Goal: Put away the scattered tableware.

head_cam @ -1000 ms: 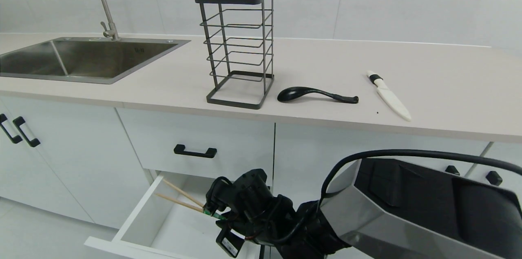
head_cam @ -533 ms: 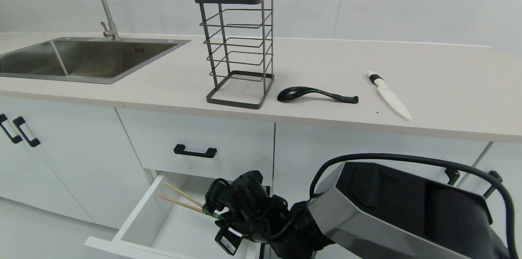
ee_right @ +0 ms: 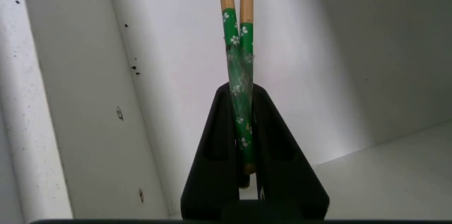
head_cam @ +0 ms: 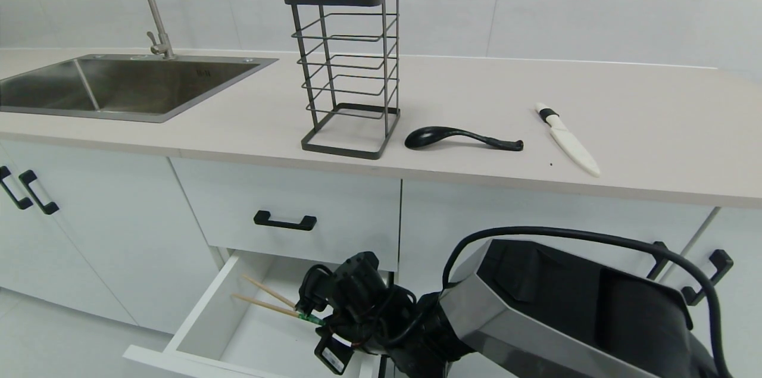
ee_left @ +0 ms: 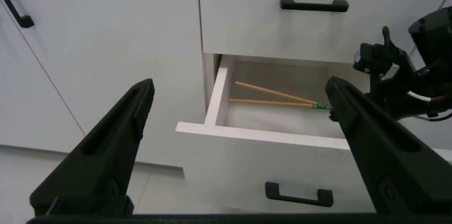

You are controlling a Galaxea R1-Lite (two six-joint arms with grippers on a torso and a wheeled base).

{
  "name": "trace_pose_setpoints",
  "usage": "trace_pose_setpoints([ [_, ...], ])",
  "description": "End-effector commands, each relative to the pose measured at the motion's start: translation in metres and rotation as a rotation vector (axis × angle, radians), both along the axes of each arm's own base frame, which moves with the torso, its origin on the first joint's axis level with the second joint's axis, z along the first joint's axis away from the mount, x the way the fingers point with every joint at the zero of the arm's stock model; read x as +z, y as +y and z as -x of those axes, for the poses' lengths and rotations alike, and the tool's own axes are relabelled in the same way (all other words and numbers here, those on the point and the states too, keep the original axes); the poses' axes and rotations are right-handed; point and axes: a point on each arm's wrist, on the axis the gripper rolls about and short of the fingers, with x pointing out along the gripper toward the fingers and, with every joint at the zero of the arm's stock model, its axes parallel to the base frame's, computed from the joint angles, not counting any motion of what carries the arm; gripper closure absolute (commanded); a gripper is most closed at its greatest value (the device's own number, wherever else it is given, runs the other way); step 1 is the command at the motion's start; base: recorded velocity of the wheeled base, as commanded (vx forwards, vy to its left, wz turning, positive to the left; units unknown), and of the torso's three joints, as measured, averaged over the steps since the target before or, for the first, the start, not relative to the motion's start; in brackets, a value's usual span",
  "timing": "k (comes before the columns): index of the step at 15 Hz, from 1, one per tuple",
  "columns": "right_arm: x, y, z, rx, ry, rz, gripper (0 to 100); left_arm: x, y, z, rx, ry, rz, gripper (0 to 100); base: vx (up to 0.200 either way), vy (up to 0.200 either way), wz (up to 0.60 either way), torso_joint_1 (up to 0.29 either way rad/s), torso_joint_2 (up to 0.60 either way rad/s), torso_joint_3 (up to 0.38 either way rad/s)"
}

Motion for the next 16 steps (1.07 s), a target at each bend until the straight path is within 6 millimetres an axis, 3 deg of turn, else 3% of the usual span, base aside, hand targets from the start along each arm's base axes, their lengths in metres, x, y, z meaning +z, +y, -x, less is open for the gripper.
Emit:
trace_pose_setpoints([
  [1, -0.003, 0.004, -0.004, -0.002, -0.001, 0.001, 100, 0.000, 0.000, 0.000, 0.000, 0.001, 0.000, 0, 0.000, 0.000, 0.00, 0.000, 0.00, 0.000],
  [9, -0.005, 0.013, -0.002, 0.032, 0.001, 0.048, 100, 0.000, 0.000, 0.000, 0.000, 0.001, 0.000, 0, 0.000, 0.000, 0.00, 0.000, 0.00, 0.000],
  [10, -0.005, 0.014, -0.002, 0.032, 0.006, 0.058, 0, 0.000, 0.000, 0.000, 0.000, 0.001, 0.000, 0, 0.000, 0.000, 0.00, 0.000, 0.00, 0.000],
  [13, 0.004, 0.011, -0.011, 0.000, -0.043, 0.036, 0, 0.000, 0.000, 0.000, 0.000, 0.001, 0.000, 0, 0.000, 0.000, 0.00, 0.000, 0.00, 0.000],
  [16, 0.063, 0.015, -0.008, -0.011, -0.118, -0.062, 0, 0.000, 0.000, 0.000, 0.000, 0.001, 0.000, 0, 0.000, 0.000, 0.00, 0.000, 0.00, 0.000],
])
